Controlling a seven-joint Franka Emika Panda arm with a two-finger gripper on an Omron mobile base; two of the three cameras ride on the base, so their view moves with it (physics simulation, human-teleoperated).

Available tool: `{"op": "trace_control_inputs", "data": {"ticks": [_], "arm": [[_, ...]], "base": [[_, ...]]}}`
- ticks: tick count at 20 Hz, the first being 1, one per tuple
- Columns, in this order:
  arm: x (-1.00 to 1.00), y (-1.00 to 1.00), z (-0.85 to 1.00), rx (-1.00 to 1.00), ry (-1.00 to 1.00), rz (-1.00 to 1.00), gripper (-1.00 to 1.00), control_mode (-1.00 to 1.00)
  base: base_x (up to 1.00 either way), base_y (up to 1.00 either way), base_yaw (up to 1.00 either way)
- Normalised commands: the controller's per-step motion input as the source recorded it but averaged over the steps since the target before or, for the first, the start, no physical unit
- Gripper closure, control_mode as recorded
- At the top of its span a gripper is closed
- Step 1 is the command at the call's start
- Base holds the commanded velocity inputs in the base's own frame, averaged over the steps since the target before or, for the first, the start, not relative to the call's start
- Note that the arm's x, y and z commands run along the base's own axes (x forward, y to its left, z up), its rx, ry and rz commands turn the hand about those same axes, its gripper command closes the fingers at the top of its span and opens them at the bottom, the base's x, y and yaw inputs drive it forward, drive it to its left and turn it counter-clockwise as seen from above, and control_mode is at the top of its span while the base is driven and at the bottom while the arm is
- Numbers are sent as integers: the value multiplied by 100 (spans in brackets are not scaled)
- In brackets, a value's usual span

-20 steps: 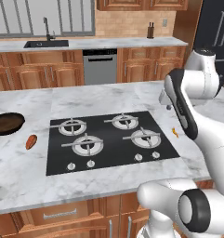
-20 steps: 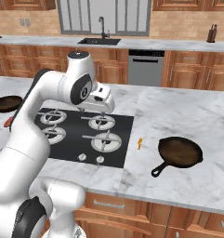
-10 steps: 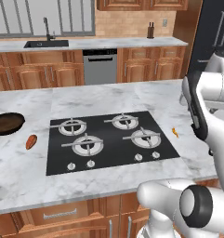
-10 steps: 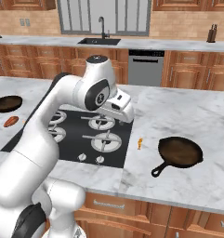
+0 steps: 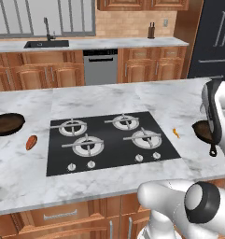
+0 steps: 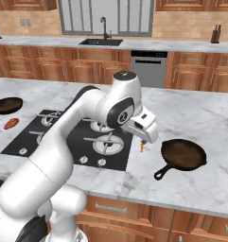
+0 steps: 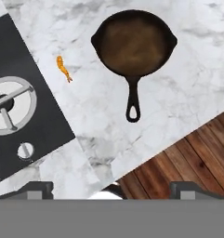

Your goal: Place both pans onto different burners. Then place the sweet potato and the shrimp on different pans.

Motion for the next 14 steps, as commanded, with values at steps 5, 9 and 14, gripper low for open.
{"op": "trace_control_inputs", "data": {"ticks": [5,9,14], "arm": [[-1,-46,-35,4,0,-6,-100,-100],[7,-41,-37,5,0,-3,-100,-100],[12,-41,-44,2,1,-3,-100,-100]], "base": [[0,0,0],[0,0,0],[0,0,0]]}}
